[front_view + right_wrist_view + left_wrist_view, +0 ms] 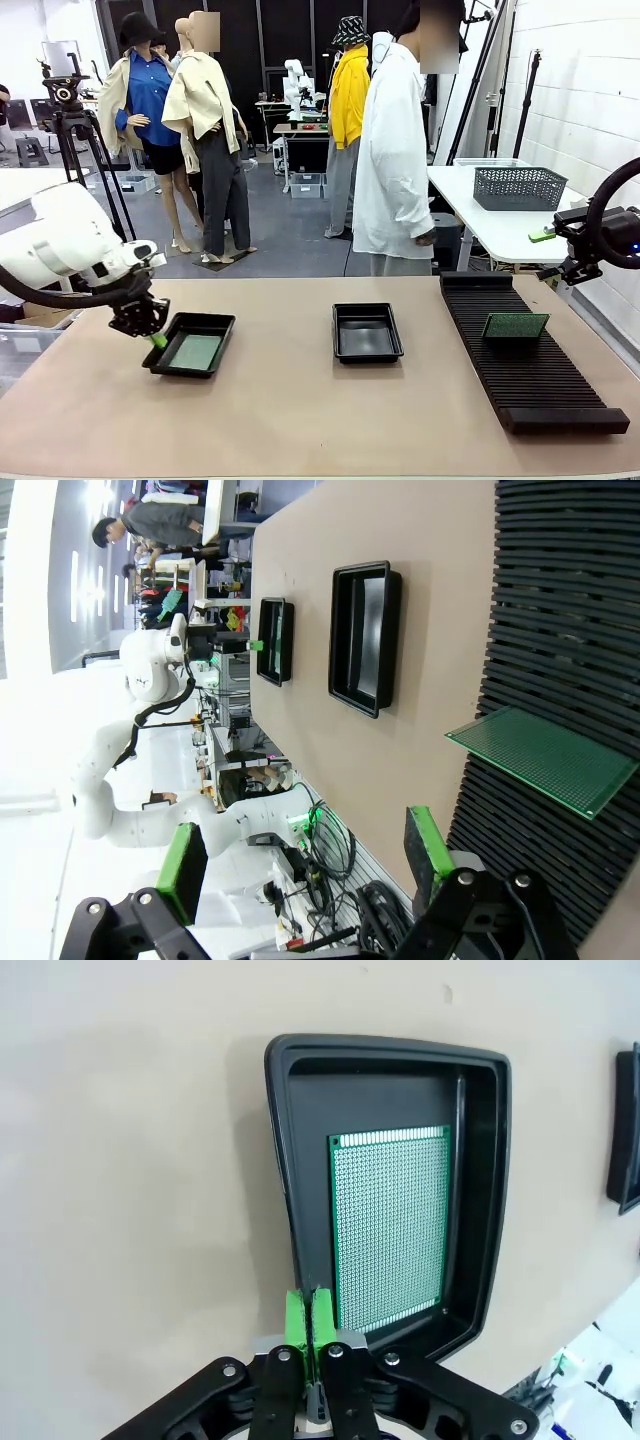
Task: Inspect and transfer BCBs to ESD trays.
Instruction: Pick up the ESD tray and place it on the left side of the table.
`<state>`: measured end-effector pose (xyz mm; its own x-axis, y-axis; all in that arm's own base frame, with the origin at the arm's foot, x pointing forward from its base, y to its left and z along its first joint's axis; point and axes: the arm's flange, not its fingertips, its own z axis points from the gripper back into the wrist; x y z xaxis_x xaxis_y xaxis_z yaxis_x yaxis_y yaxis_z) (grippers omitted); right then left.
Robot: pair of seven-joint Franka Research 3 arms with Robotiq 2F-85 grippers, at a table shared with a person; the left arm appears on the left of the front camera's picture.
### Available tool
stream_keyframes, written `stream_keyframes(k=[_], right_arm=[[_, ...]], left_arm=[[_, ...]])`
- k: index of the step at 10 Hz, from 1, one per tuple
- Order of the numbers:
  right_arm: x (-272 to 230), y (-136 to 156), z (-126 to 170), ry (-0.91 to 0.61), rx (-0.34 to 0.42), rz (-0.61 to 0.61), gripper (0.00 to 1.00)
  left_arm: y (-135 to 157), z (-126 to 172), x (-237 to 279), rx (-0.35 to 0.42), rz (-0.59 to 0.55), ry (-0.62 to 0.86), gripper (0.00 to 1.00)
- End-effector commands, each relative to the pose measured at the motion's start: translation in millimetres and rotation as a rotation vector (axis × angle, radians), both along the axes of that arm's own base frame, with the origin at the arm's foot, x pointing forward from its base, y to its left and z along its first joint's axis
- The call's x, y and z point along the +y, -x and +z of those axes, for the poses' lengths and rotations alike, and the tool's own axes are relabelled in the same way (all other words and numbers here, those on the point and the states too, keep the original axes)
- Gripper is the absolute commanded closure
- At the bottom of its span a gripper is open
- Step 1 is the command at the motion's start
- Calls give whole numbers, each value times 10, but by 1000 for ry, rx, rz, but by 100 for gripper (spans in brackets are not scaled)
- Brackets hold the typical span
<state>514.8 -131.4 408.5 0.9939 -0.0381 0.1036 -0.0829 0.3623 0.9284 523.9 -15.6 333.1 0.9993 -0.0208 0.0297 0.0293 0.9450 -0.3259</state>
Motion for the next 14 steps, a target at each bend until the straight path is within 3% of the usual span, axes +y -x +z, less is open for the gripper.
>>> stream_keyframes(k=[1,6,14], right_arm=[[29,5,7,6,10,-9,0],[29,5,7,6,10,-9,0],[29,5,7,6,10,-9,0]], left_arm=[[8,44,269,-4,3,61,100],[166,24,944,-39,24,64,100],[183,75,1931,-102,138,22,100]])
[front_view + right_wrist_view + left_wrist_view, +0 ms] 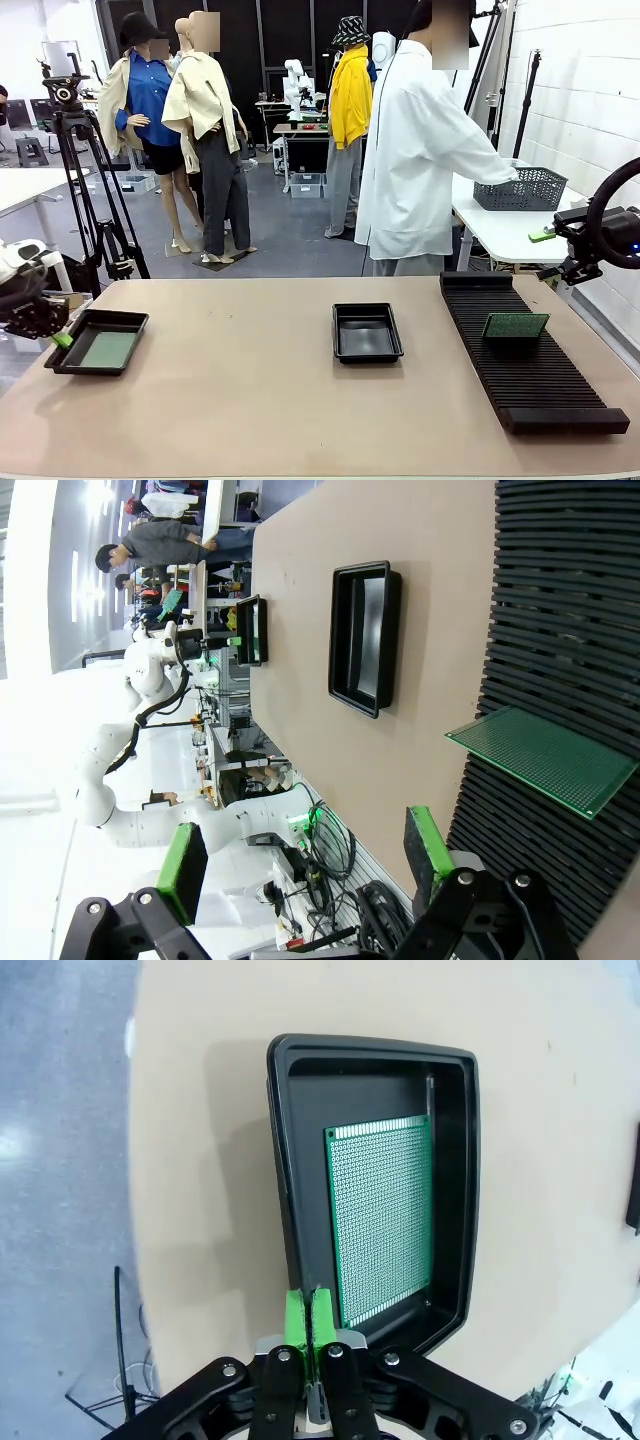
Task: Inspect and transfer BCBs to ESD trays.
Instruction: Pick up the ESD tray and place it on the left side of the table.
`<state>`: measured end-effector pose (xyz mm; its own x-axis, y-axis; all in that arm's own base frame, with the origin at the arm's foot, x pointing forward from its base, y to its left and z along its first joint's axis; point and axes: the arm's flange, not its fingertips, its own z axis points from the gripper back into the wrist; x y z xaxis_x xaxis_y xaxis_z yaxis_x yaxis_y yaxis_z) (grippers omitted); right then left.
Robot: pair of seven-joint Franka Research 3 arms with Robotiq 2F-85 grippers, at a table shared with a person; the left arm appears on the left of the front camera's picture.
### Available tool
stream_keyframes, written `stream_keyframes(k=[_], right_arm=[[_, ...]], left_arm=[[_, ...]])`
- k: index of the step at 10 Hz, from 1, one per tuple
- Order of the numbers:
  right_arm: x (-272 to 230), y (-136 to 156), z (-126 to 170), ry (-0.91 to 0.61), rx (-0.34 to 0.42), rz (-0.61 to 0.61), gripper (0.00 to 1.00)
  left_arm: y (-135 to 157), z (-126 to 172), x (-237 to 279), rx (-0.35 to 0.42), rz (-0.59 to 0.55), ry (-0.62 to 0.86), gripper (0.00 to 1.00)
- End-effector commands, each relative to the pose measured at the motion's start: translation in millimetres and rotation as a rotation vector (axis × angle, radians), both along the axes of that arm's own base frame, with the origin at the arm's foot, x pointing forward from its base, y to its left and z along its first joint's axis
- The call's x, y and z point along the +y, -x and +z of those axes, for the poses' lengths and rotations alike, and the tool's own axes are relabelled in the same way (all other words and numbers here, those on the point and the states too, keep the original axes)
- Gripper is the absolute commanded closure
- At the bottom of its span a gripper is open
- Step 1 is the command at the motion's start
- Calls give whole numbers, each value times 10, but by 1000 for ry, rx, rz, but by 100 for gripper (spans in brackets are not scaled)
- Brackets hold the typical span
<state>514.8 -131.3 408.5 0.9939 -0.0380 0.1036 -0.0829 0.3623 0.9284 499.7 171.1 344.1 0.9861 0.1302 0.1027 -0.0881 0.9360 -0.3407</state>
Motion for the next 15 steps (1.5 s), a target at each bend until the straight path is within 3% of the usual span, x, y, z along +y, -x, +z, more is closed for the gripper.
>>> stream_keyframes(k=[1,6,7,11,12,15], right_arm=[[28,5,7,6,10,-9,0],[28,5,7,6,10,-9,0],[28,5,7,6,10,-9,0],[28,5,7,6,10,-9,0],[28,5,7,6,10,-9,0],[28,5,7,6,10,-9,0]], left_arm=[[-73,-46,120,-21,-11,3,100],[-104,2,200,-15,-47,-23,100],[-97,34,191,-30,-13,-27,89],[9,253,168,-72,-3,-37,10],[59,355,147,-89,1,-40,0],[154,534,34,-118,-19,-56,0]])
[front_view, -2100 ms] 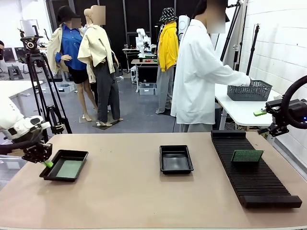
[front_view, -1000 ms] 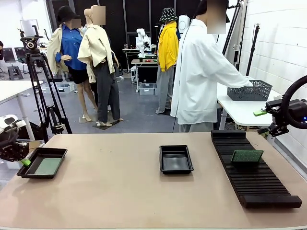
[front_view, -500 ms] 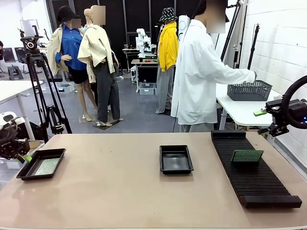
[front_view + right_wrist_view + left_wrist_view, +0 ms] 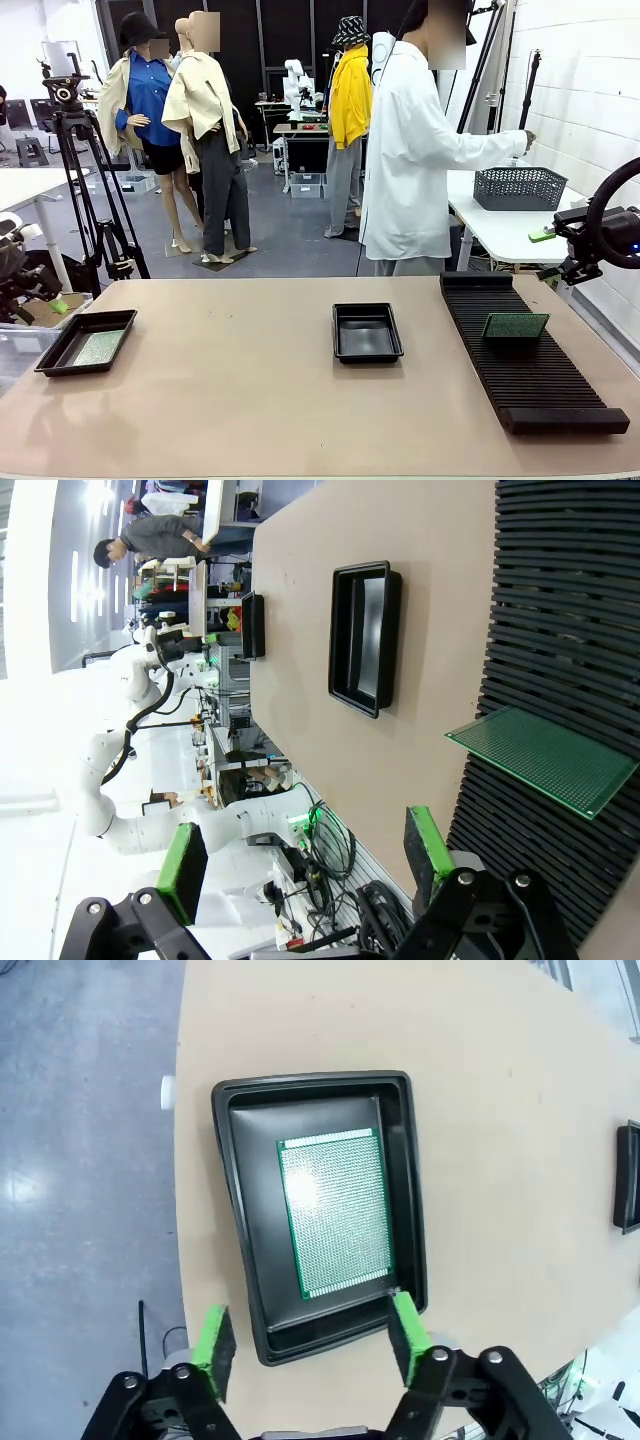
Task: Inspect and transfer BCBs to ESD trays.
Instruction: Pick up the ESD tray and place it on the left side of the table.
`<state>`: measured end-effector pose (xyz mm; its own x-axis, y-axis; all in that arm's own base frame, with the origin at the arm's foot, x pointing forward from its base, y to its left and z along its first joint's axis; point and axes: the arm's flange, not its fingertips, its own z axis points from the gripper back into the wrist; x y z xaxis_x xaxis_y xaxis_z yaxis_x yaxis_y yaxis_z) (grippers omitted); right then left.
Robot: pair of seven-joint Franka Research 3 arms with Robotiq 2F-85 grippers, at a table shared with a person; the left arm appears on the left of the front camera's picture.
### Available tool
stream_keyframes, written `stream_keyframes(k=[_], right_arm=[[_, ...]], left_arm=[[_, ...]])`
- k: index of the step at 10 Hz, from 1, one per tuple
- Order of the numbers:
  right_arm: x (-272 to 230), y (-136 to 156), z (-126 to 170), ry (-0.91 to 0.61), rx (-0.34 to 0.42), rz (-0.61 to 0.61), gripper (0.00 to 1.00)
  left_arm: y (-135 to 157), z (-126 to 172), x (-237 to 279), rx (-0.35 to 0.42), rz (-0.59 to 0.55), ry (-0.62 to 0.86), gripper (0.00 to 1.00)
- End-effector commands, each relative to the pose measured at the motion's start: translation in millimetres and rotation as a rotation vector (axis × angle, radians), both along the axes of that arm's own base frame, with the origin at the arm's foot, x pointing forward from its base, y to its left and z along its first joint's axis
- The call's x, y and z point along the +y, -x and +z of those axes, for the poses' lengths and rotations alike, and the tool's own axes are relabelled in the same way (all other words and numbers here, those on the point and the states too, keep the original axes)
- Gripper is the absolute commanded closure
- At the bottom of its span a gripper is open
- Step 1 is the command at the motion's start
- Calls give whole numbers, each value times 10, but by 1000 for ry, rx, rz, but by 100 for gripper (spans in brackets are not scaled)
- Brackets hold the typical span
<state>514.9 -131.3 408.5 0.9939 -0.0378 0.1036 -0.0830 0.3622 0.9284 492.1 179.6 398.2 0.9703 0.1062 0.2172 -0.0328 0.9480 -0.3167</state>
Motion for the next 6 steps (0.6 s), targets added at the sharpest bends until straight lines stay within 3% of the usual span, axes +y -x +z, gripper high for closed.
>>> stream_keyframes(k=[1,6], right_arm=[[27,5,7,6,10,-9,0],[27,5,7,6,10,-9,0]], left_arm=[[79,15,-76,-1,3,-28,0],[46,35,-56,-4,-9,-1,0]])
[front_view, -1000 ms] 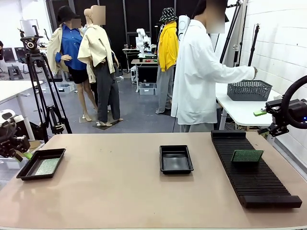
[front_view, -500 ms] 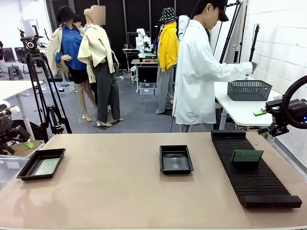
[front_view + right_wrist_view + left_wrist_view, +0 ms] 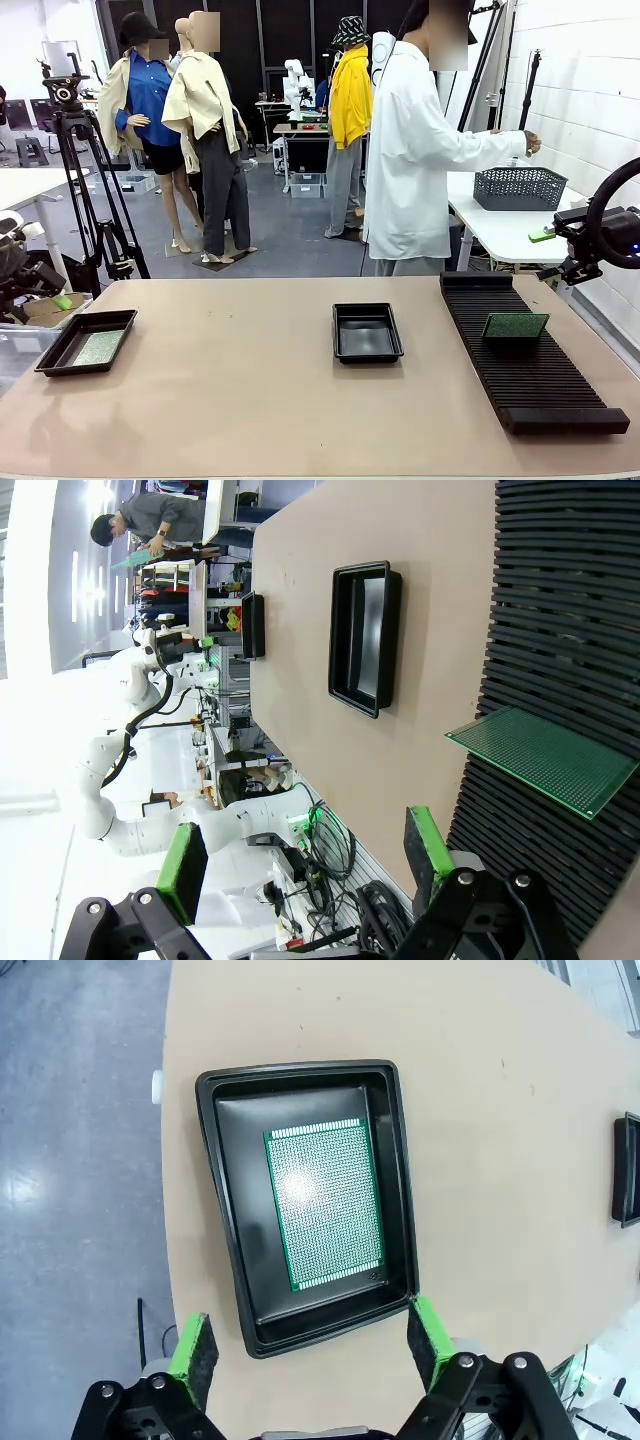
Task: Inspect and transfer BCBs to ESD trays.
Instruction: Pick up the ESD tray and place it on the left side of the table, then pick up the Blank PCB from the PCB Rack and place it in the right ESD tray.
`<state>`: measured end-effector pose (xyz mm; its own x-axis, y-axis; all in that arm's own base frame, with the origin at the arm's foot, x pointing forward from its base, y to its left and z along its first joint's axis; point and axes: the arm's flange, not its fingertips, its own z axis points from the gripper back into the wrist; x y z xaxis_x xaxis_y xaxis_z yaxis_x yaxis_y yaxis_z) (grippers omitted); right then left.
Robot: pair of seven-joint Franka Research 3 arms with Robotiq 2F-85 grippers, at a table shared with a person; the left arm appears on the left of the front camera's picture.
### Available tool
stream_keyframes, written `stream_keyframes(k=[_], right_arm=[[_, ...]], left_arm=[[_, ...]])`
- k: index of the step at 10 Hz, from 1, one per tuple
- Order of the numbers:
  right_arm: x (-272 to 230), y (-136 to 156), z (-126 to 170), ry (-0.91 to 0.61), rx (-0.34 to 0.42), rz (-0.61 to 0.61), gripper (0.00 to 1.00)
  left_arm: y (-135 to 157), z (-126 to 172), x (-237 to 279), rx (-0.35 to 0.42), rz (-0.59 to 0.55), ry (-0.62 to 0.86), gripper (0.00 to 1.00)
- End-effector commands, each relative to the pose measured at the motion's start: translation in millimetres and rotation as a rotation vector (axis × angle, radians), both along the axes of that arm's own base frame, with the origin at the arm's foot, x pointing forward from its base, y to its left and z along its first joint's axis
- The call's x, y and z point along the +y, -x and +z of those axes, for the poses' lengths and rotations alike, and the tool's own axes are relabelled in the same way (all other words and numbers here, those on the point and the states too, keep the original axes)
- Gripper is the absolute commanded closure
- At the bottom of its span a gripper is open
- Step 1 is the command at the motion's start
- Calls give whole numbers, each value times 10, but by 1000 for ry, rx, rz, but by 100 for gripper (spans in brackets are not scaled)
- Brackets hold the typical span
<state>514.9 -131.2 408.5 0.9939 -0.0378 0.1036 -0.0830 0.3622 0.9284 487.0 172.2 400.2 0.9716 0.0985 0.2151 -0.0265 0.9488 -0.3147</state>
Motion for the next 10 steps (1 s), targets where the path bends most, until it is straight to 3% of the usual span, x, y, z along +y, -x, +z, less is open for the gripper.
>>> stream_keyframes(k=[1,10], right_arm=[[27,5,7,6,10,-9,0],[27,5,7,6,10,-9,0]], left_arm=[[-5,15,18,-6,-1,1,0],[-5,15,18,-6,-1,1,0]])
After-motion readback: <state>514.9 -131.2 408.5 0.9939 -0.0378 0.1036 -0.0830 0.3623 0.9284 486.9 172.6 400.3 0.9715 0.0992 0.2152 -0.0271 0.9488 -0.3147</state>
